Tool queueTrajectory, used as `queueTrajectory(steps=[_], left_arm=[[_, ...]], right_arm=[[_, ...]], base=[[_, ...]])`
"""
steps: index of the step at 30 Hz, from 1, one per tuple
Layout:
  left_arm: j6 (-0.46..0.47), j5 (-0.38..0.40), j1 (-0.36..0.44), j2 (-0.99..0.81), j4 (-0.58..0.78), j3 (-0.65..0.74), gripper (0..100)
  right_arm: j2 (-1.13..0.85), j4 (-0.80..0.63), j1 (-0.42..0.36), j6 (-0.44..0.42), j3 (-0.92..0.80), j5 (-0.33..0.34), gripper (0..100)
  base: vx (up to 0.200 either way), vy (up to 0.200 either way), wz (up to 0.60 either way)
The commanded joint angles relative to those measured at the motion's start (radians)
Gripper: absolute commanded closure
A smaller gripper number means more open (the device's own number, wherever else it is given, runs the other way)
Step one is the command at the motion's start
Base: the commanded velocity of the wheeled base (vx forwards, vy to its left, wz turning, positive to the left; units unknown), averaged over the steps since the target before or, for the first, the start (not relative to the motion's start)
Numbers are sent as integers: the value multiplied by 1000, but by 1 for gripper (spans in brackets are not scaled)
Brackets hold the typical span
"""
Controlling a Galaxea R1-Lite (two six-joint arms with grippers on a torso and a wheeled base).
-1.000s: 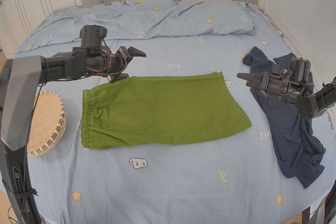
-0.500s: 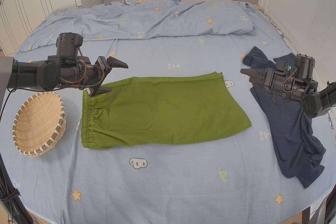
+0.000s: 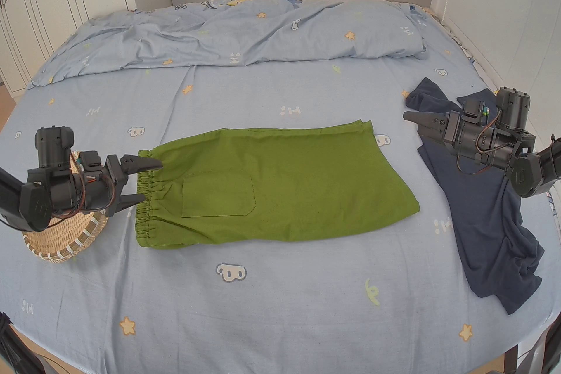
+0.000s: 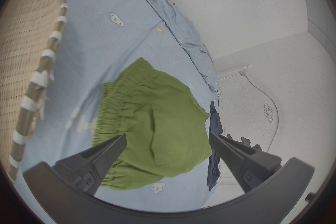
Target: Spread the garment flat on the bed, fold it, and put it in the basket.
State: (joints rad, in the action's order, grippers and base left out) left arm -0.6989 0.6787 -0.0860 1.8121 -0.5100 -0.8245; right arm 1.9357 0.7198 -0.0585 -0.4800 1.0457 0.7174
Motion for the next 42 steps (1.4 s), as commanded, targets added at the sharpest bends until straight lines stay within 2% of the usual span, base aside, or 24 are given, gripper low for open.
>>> queueTrajectory(steps=[1, 6, 14, 25, 33, 42], left_arm=[[35, 53, -69, -7, -38, 103, 0], [107, 53, -69, 47, -39, 117, 0], [148, 45, -71, 108, -44, 110, 0], [156, 41, -83, 130, -50, 97, 0], [156, 39, -71, 210, -94, 62, 0], [147, 41, -9, 240, -102, 8, 0]], right_arm=[[-12, 1, -6, 0, -10, 2, 0], [-12, 0, -7, 0, -12, 2, 0], [-9, 0, -12, 0, -13, 2, 0], [-3, 1, -26, 1, -20, 0, 0], [-3, 6, -26, 1, -20, 0, 0], [0, 7, -27, 1, -20, 0, 0]], base=[[0, 0, 0], [0, 0, 0], [0, 0, 0], [0, 0, 0], [0, 0, 0], [0, 0, 0]])
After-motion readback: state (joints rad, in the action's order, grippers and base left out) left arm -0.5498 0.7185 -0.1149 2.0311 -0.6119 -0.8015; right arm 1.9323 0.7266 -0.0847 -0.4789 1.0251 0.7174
